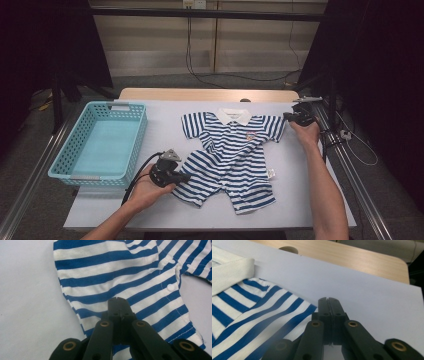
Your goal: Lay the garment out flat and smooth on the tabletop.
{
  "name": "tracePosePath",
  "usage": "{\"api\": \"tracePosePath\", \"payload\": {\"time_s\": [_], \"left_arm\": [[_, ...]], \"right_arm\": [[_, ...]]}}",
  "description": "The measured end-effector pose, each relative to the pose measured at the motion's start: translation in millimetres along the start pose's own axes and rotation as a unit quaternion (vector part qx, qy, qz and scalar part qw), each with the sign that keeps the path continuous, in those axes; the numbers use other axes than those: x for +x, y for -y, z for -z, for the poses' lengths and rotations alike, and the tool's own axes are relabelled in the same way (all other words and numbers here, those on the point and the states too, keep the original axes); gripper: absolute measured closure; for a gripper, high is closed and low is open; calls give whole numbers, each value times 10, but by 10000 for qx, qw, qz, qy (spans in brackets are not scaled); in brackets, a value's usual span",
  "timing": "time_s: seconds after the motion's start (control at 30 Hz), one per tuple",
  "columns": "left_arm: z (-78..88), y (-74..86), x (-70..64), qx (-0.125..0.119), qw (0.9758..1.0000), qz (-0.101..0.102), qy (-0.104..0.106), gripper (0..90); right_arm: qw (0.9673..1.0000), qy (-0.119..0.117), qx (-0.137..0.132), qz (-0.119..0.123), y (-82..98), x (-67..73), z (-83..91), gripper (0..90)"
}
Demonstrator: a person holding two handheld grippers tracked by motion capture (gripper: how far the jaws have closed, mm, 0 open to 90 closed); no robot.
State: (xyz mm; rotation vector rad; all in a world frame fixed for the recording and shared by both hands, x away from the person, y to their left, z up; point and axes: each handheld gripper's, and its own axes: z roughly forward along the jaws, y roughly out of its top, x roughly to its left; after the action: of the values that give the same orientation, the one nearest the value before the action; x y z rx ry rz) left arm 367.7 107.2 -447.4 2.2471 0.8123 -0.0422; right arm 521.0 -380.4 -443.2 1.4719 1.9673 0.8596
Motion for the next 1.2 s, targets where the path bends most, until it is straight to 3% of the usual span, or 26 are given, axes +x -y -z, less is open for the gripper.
{"api": "tracePosePath", "payload": {"time_s": [0.1,0.13,0.2,0.27,0.47,0.53,0.6,0.67,0.73,0.9,0.97,1.03,1.1,1.13,1.17,1.2], "left_arm": [[7,6,-8,-26,10000,-31,25,889],[11,7,-5,-38,9999,-128,61,882],[36,18,-8,-43,9999,-86,64,868],[65,28,-1,-147,9998,-87,79,842],[200,46,26,-397,9987,-1,-325,676],[233,70,33,-411,9987,28,-295,679],[259,88,20,-371,9990,-155,-193,740],[278,109,-6,-349,9985,-401,-92,765],[271,129,-41,-316,9983,-482,-33,757],[200,149,-91,-160,9984,-545,-42,711],[157,153,-102,-64,9982,-590,-43,703],[133,168,-133,-80,9987,-487,-95,695],[136,170,-133,-94,9988,-485,-64,689],[142,175,-130,-98,9986,-505,-76,687],[160,174,-117,-92,9979,-644,-67,679],[181,180,-123,-83,9978,-647,-112,668]], "right_arm": [[10000,82,43,19,16,41,-2,779],[10000,79,38,33,27,44,9,752],[10000,-6,-34,-78,43,64,66,688],[9996,-139,-227,-97,67,106,161,672],[9976,-576,-390,8,227,344,492,616],[9965,-728,-410,90,276,436,619,616],[9954,-824,-437,209,331,536,760,616],[9932,-1015,-456,350,391,649,901,615],[9904,-1204,-476,478,464,766,1049,625],[9834,-1647,-485,592,709,1021,1358,655],[9780,-1923,-419,684,832,1132,1471,665],[9760,-1983,-383,816,930,1220,1566,675],[9715,-2163,-354,901,1027,1304,1677,690],[9721,-2120,-301,962,1073,1342,1734,698],[9708,-2159,-268,1014,1120,1369,1769,719],[9692,-2219,-200,1047,1162,1389,1806,725]]}}
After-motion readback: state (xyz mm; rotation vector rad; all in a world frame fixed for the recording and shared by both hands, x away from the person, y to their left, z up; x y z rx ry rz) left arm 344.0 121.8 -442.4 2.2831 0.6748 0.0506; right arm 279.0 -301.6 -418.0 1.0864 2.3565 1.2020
